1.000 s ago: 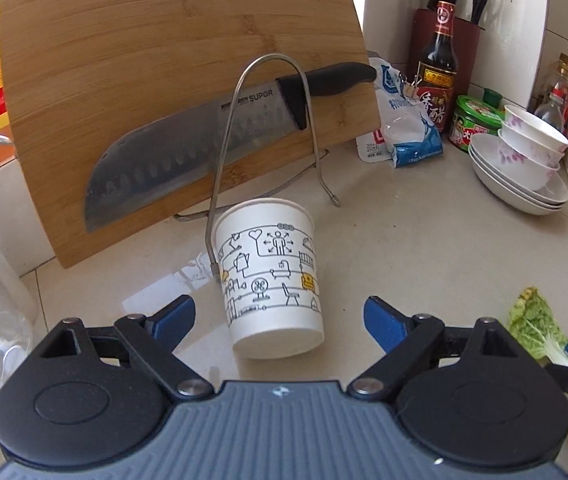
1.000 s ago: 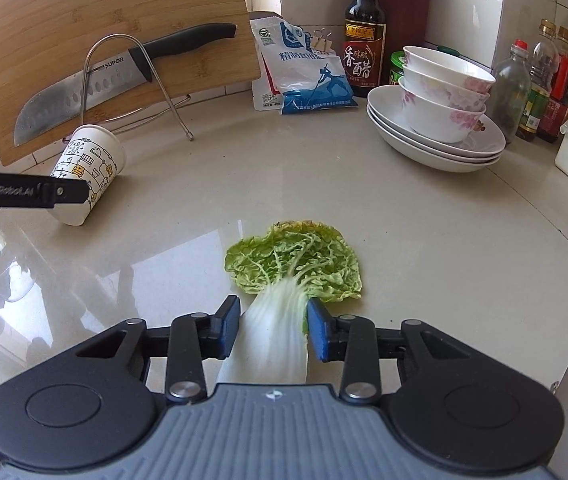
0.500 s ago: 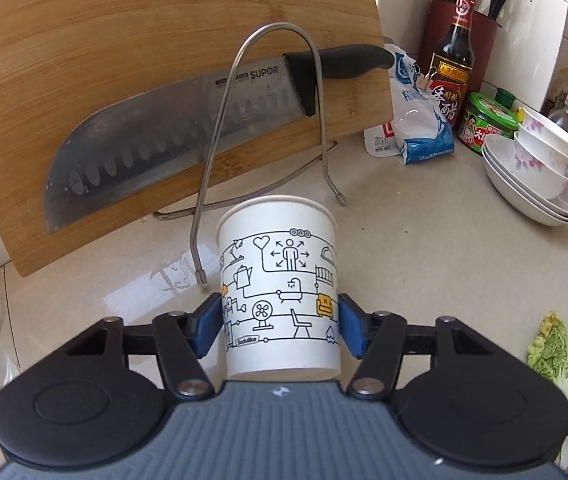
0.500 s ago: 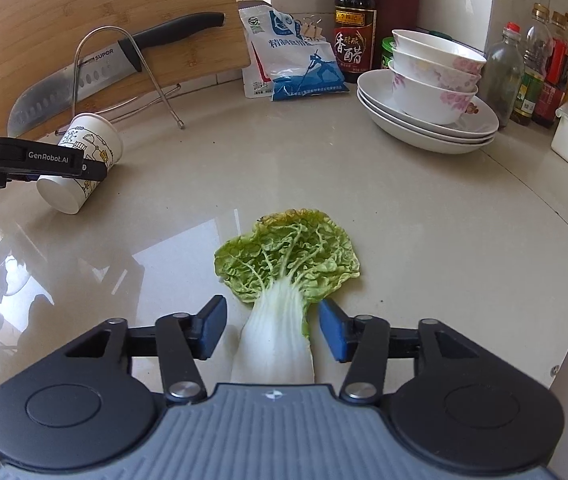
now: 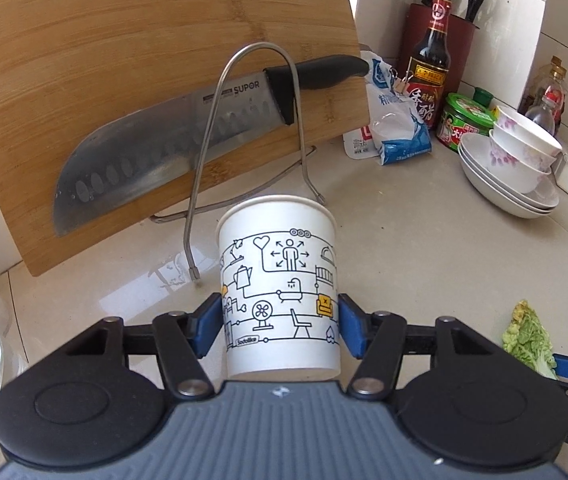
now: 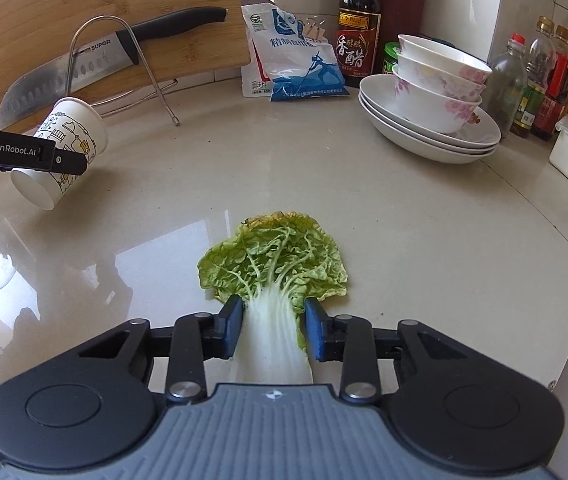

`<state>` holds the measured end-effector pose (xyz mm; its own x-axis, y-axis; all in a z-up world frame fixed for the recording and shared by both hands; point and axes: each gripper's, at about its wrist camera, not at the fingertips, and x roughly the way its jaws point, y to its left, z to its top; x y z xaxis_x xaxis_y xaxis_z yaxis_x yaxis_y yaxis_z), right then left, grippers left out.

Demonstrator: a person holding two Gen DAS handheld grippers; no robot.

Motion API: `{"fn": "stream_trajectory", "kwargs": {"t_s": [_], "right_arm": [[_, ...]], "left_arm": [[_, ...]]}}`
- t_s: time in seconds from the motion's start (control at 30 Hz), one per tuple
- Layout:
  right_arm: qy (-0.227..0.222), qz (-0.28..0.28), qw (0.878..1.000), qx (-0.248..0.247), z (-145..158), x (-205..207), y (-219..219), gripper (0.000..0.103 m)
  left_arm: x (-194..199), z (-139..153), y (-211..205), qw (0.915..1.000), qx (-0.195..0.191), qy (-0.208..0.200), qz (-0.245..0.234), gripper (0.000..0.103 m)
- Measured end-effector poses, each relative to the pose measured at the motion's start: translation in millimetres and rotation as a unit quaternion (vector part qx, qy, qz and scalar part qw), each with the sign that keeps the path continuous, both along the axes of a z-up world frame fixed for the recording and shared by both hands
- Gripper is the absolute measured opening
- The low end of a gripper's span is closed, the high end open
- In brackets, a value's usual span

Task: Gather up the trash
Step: 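Close the left tool on the white paper cup while the right tool holds the leaf, then carry the cup in the left tool and leaf in the right tool over the bucket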

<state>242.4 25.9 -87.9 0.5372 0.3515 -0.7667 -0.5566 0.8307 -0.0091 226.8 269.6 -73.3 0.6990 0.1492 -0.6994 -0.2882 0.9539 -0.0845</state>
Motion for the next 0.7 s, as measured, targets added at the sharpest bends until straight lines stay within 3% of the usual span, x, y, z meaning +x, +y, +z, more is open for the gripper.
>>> {"fn": "stream_trajectory", "kwargs": {"t_s": [0.7], "right_arm": [[-0.002, 0.036, 0.999, 0.034, 42, -34, -41, 0.036]], "left_arm": [[-58, 41, -67, 0.9946, -0.001, 0.013, -0.103, 0.060]]}}
